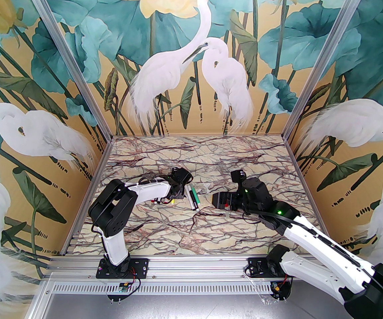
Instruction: Open the pen caps
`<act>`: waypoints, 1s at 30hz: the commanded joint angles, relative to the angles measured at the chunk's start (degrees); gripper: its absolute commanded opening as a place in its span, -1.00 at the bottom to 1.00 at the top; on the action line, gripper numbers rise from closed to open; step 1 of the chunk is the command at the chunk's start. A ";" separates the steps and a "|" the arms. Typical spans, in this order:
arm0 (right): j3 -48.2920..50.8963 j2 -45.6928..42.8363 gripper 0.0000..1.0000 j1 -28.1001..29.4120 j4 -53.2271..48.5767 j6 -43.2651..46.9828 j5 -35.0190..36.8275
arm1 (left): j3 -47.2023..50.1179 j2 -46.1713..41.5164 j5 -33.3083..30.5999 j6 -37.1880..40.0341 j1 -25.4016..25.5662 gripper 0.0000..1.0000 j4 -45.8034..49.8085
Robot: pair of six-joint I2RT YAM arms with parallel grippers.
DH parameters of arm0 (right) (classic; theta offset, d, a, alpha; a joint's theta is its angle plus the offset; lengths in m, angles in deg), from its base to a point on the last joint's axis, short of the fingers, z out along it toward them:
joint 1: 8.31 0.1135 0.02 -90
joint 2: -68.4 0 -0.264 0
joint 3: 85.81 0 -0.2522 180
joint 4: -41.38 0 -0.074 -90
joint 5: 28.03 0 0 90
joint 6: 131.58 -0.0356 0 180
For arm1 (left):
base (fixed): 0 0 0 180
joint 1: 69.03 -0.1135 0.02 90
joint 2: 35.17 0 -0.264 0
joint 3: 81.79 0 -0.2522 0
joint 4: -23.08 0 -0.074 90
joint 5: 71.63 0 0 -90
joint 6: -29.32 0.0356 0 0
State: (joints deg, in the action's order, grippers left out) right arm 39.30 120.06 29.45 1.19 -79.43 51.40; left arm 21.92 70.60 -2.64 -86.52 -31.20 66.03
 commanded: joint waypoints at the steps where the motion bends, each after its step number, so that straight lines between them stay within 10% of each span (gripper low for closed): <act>1: 1.11 -0.79 0.99 -0.11 1.25 -0.80 -0.47 | -0.83 1.21 -0.43 0.23 -0.22 -0.42 2.05; 13: 2.08 -0.70 0.99 0.24 3.20 -0.24 -1.62 | -3.14 -6.76 1.95 -0.96 -0.29 -0.34 6.42; 30: -2.08 4.86 0.99 1.11 1.20 2.27 1.30 | 7.80 -17.06 24.00 -16.45 0.74 -0.03 -3.15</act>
State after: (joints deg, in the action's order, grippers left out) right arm 39.63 123.77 30.26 2.45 -78.79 51.90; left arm 29.03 53.66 17.40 -98.94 -31.01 67.06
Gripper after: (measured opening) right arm 0.994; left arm 0.484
